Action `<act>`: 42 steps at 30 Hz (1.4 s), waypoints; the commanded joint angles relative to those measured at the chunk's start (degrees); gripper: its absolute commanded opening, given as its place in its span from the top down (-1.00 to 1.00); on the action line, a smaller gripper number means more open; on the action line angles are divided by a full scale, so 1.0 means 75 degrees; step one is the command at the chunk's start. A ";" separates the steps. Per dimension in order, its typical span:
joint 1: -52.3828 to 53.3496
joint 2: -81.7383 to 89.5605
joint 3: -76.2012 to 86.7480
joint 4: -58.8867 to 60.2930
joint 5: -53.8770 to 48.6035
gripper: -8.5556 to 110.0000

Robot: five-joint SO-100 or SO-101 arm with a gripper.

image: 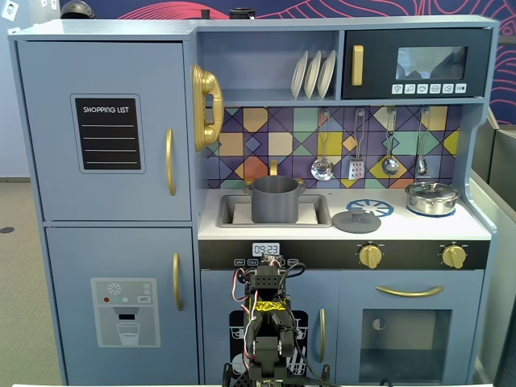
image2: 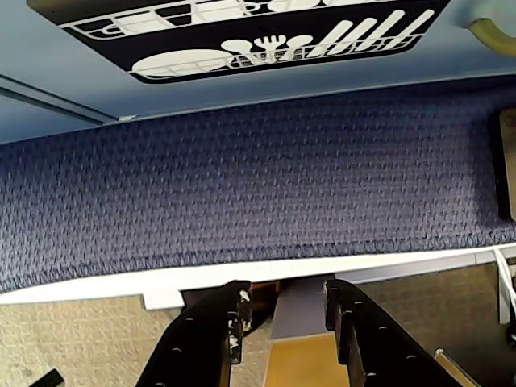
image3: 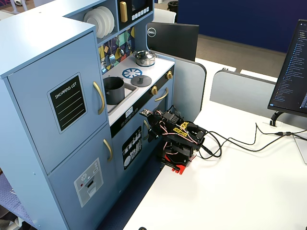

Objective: Pick up the lid from the counter and put it on the gray recipient

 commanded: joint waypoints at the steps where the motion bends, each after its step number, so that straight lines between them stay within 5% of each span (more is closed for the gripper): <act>1: 0.0410 -0.0246 -0.0328 0.0949 -0.0012 0.86; 11: 0.1406 -0.2813 -0.3926 -0.0691 -0.0855 0.86; 22: 0.3539 -0.2930 -0.5508 -0.2238 -0.2086 0.86; 29: 0.4840 -0.3352 -0.5484 -0.6023 -0.1535 0.83; 33: 0.4945 -0.3949 -0.4992 -0.8555 -0.0645 0.49; 42: 0.4711 -0.6164 -0.4711 -1.1602 -0.0598 0.41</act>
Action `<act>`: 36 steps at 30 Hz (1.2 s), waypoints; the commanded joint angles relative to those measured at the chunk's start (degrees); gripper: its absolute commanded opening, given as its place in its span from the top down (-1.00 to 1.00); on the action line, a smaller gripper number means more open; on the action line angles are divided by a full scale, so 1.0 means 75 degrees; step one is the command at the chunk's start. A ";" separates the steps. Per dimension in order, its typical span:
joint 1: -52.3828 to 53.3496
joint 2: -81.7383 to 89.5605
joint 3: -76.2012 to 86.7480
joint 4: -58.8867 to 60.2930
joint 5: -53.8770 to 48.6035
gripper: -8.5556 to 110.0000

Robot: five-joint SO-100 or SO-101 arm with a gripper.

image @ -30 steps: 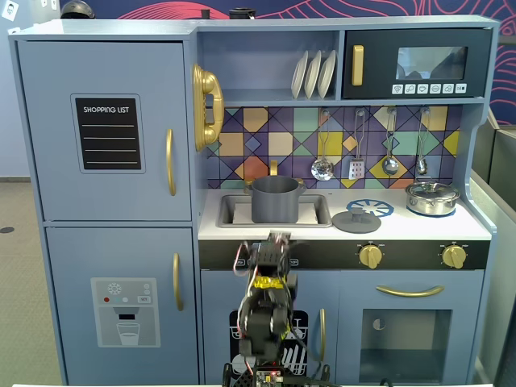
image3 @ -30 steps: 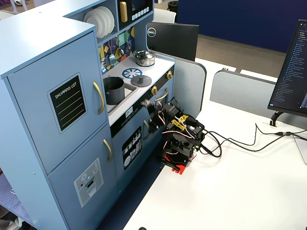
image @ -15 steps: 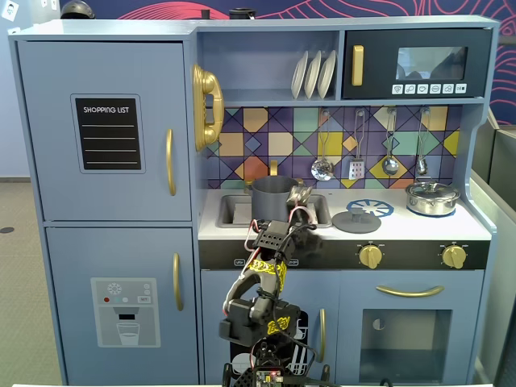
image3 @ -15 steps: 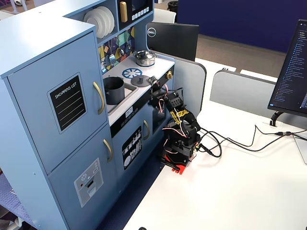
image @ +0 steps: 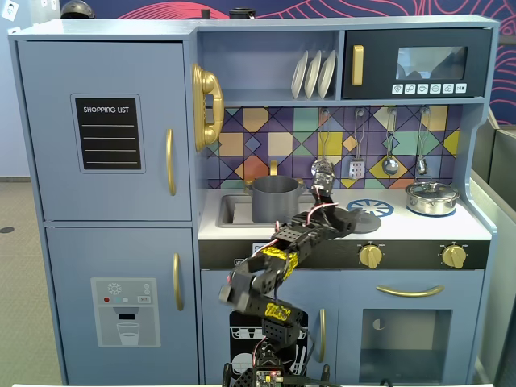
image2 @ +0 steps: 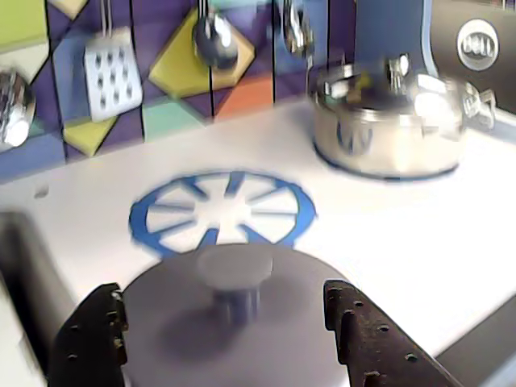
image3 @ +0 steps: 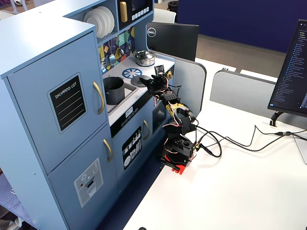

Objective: Pick up the lid from the counter and put it on the gray recipient

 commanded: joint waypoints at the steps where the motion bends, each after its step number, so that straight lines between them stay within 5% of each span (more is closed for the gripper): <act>1: -0.0129 -0.0961 -0.0293 -0.1184 0.0094 0.42; 26: -0.0387 -0.4266 -0.2426 -0.2109 0.0340 0.54; 36: -0.0422 -0.4781 -0.2684 -0.1957 0.0516 0.76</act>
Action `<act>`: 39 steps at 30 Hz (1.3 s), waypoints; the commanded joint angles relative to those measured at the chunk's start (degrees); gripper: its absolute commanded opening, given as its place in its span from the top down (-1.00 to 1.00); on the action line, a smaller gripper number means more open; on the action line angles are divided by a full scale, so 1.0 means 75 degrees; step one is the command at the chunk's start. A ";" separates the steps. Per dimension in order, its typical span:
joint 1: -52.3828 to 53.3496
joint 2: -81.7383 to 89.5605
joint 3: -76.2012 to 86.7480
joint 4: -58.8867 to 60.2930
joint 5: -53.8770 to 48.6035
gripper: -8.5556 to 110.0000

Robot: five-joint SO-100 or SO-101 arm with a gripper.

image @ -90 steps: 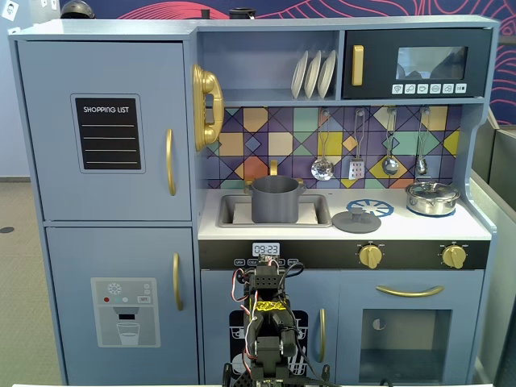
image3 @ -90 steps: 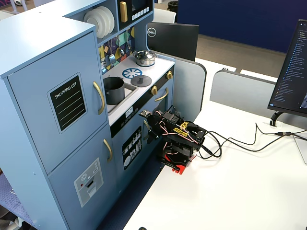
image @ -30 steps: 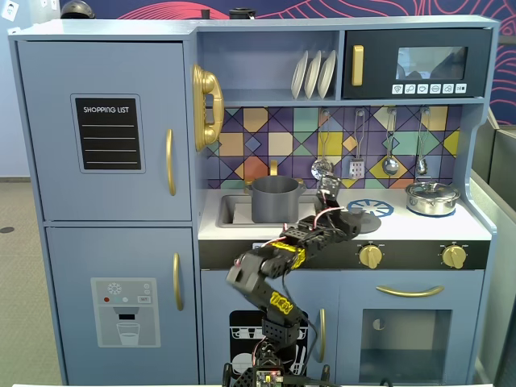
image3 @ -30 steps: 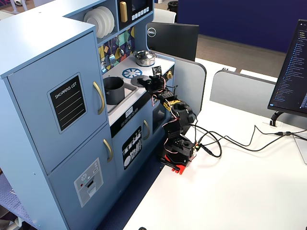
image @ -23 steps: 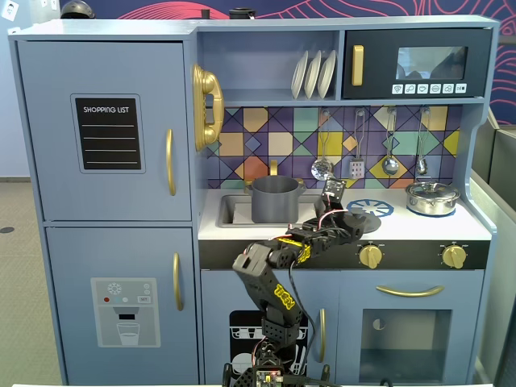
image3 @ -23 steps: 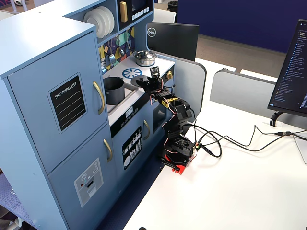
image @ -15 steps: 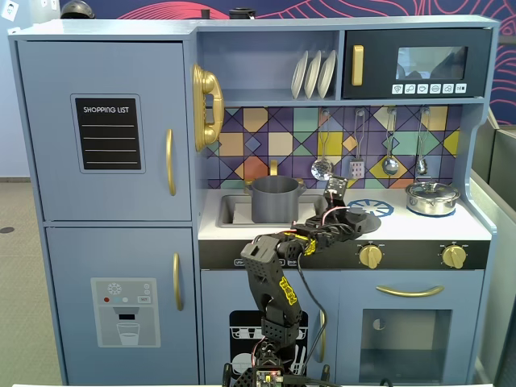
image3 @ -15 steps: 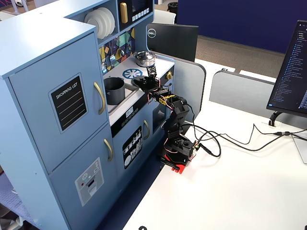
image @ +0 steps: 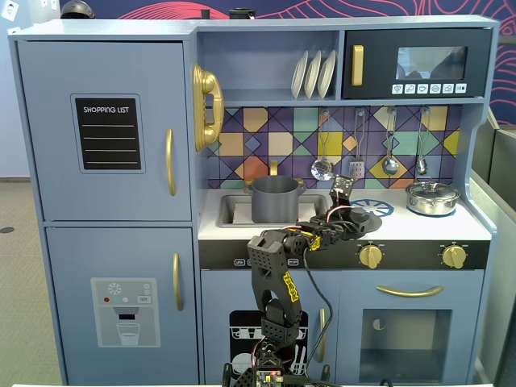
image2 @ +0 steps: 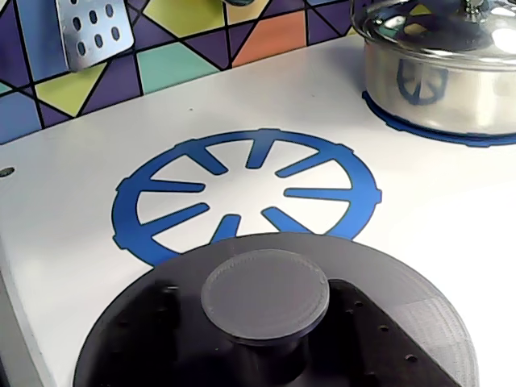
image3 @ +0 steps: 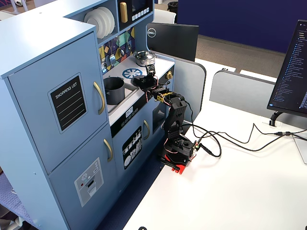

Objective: Pick up the lid from the counter and put it on the gray recipient

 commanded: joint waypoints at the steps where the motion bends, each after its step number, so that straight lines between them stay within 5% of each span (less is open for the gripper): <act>1: -0.0105 -0.0012 -0.0539 0.0012 0.0094 0.80; 12: -0.0340 -0.0059 -0.1477 0.0129 -0.0199 0.86; 22: -0.1324 0.0070 -0.4605 0.2027 -0.0434 0.86; 39: -0.4125 0.1512 -0.4430 0.4043 -0.0527 0.86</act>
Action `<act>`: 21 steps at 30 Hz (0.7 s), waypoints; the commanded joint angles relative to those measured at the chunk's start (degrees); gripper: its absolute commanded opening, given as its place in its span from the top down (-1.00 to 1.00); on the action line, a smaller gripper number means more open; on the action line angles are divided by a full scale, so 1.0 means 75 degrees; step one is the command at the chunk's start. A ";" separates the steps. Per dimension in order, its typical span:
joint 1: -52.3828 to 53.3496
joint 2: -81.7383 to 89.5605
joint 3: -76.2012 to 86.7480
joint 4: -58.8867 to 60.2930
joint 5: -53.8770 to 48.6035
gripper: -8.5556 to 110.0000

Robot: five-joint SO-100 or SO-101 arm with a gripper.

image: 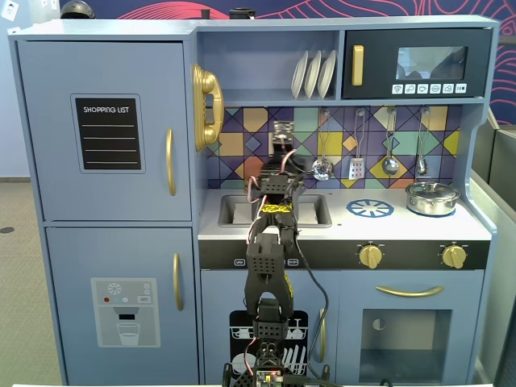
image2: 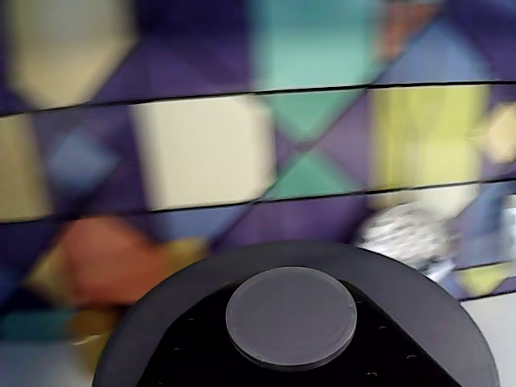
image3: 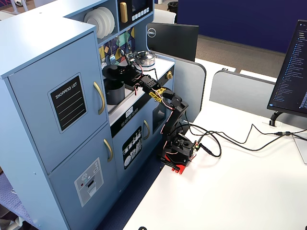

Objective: Pick up the lid from the counter and put it on the gray recipient

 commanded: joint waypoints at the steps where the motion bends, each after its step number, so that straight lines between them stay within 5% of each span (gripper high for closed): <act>1: -0.0516 0.0797 -0.0176 0.0094 -0.0223 0.86; 21: -0.0539 0.0961 0.0996 -0.0129 -0.0211 0.86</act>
